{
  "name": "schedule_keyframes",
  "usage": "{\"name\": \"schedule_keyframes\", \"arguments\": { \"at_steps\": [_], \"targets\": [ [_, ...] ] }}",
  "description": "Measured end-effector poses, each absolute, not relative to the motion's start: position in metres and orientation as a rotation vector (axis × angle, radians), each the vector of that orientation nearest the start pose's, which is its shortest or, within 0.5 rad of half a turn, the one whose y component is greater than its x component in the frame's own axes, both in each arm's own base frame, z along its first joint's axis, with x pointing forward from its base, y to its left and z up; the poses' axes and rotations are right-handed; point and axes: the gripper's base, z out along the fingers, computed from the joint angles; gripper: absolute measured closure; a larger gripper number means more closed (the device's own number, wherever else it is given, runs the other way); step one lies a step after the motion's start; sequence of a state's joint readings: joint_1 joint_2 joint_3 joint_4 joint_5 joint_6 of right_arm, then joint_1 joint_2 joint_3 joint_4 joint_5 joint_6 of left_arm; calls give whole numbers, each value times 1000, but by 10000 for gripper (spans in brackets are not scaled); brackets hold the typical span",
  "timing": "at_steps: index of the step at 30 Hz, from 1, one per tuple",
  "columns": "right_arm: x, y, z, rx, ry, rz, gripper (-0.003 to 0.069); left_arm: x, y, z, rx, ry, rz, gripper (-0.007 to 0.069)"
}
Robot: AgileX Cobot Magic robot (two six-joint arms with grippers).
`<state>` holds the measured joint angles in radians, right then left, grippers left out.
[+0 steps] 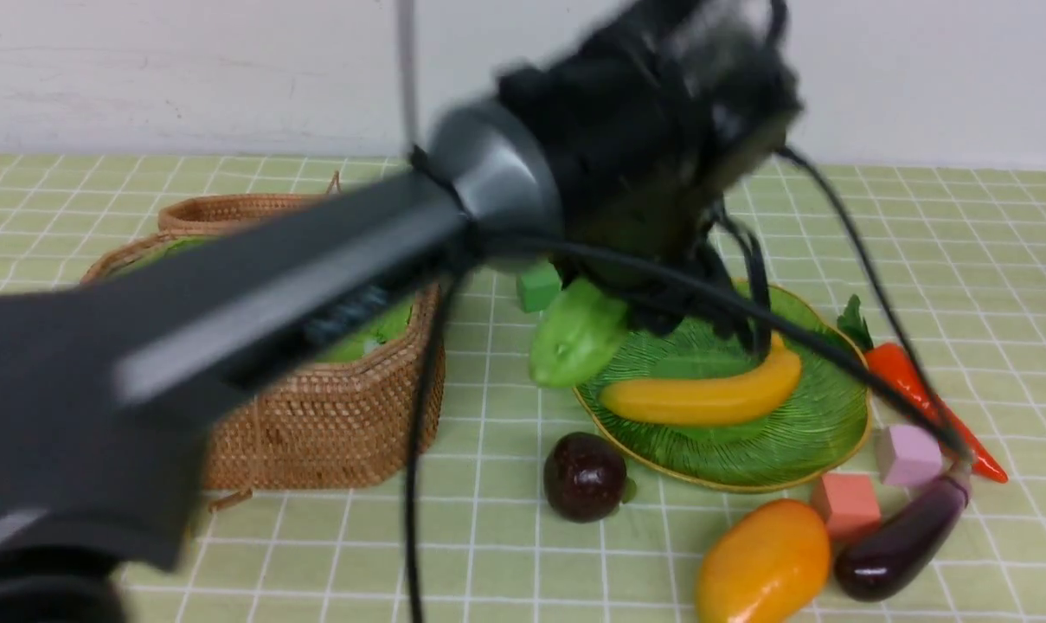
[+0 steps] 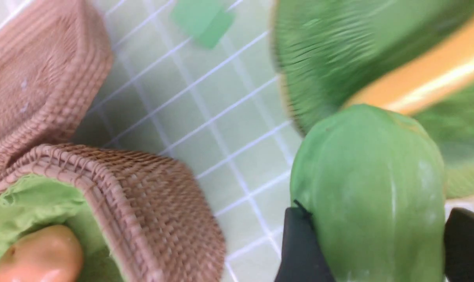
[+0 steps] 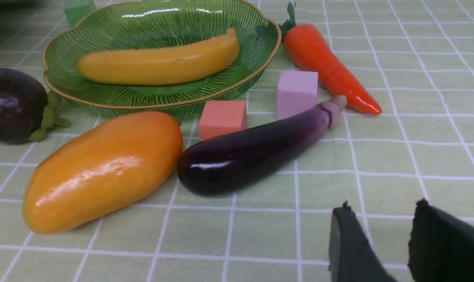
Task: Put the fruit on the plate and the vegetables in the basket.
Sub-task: Take a chayote with your left arm and place it on the basket on the left.
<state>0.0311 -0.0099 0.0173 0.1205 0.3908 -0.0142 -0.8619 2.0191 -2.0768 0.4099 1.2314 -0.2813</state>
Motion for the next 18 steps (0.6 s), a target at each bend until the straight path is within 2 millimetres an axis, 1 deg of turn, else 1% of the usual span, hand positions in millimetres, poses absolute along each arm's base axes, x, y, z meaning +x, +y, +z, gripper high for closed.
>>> {"name": "schedule_keyframes", "arguments": {
  "at_steps": [1,2,3,4,5,6,8,9,10,11,12,14,15,16,17,18],
  "targets": [
    [52,6,173,30,1881,130,419,309,-296,373,747,2373,51,195],
    [52,6,173,30,1881,130,419,310,-295,373,743,2376,48,195],
    [52,6,173,30,1881,130,419,307,-277,396,703,2355,-2,195],
    [52,6,173,30,1881,130,419,307,-267,403,685,2352,-22,195],
    [52,6,173,30,1881,130,419,305,-246,419,656,2342,-56,195],
    [52,6,173,30,1881,130,419,302,-232,430,642,2332,-72,195],
    [52,6,173,30,1881,130,419,301,-207,436,630,2341,-78,195],
    [52,6,173,30,1881,130,419,298,-187,439,637,2347,-63,195],
    [52,6,173,30,1881,130,419,300,-182,439,629,2352,-60,195],
    [52,6,173,30,1881,130,419,300,-163,435,661,2367,-25,195],
    [52,6,173,30,1881,130,419,303,-149,431,675,2381,6,195],
    [52,6,173,30,1881,130,419,314,-121,412,788,2423,85,195],
    [52,6,173,30,1881,130,419,315,-119,410,798,2428,94,195],
    [52,6,173,30,1881,130,419,324,-106,394,884,2461,122,195],
    [52,6,173,30,1881,130,419,327,-104,390,891,2474,125,195],
    [52,6,173,30,1881,130,419,335,-97,376,976,2491,137,195]
  ]
}}
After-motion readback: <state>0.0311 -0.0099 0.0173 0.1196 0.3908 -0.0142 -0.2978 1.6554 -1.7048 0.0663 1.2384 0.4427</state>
